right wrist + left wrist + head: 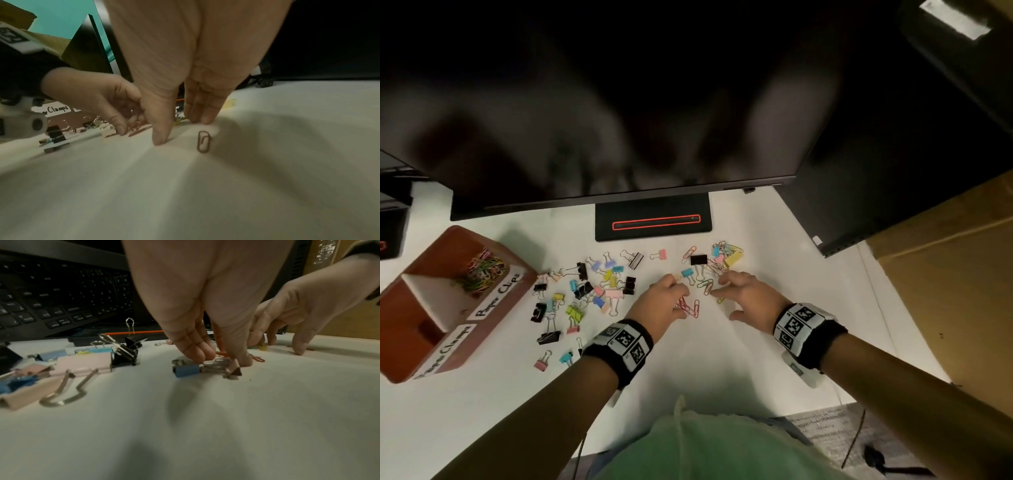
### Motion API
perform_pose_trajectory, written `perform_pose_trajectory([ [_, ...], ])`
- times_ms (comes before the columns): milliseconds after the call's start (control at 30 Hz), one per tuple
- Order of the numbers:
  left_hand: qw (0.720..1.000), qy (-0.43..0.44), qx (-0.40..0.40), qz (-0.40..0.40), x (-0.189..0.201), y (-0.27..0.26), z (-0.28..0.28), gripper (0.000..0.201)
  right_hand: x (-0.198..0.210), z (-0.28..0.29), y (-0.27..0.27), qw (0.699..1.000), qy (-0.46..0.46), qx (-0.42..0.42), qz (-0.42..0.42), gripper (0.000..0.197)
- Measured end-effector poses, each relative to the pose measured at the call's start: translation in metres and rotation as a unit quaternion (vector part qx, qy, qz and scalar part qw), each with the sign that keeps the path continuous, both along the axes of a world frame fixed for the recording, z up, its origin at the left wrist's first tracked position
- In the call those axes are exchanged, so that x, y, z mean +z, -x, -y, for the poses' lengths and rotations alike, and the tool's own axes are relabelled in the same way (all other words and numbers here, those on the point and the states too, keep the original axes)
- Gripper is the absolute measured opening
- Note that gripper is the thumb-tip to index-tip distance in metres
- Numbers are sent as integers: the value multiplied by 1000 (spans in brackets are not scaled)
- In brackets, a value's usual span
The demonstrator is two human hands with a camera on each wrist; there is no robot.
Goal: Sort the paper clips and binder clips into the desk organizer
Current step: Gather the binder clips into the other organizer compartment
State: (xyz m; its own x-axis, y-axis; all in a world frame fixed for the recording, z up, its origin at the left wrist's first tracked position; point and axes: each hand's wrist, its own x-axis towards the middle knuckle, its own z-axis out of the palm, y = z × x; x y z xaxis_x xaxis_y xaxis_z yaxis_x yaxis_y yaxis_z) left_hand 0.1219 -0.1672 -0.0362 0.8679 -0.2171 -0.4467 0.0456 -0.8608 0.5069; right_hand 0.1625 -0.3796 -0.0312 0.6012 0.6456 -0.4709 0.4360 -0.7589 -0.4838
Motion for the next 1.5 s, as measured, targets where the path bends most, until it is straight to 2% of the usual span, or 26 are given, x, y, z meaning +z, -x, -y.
perform_pose_trajectory([
  [100,1000,-5,-2,3,-1,-5,2,21,-4,-5,1,998,-52,-45,16,33],
  [167,1000,-7,-8,7,-3,-7,3,19,-6,-12,0,995,-74,-61,24,20],
  [233,999,-18,-27,14,-2,-8,3,20,-6,-19,-1,995,-73,-61,27,14],
  [400,995,-51,-55,59,-1,-6,-2,20,-9,-27,-5,995,-37,-93,-4,21],
  [600,997,-55,-28,47,3,-6,-9,21,-8,-28,-7,989,-49,-130,-41,20],
  [800,997,11,52,59,6,-7,-19,11,-12,-26,0,984,-89,-151,-22,13],
  [933,992,68,69,79,15,-3,-23,6,-12,-31,-3,985,-107,-138,-1,18],
  [1100,991,115,57,22,21,5,-9,23,-11,-42,-13,988,-78,-133,-9,24],
  [1233,994,76,80,-16,7,6,10,32,-8,-40,-13,991,-38,-126,-15,17],
  [1500,999,-11,51,15,-4,-2,27,13,-13,-26,-1,990,-50,-128,-17,13],
])
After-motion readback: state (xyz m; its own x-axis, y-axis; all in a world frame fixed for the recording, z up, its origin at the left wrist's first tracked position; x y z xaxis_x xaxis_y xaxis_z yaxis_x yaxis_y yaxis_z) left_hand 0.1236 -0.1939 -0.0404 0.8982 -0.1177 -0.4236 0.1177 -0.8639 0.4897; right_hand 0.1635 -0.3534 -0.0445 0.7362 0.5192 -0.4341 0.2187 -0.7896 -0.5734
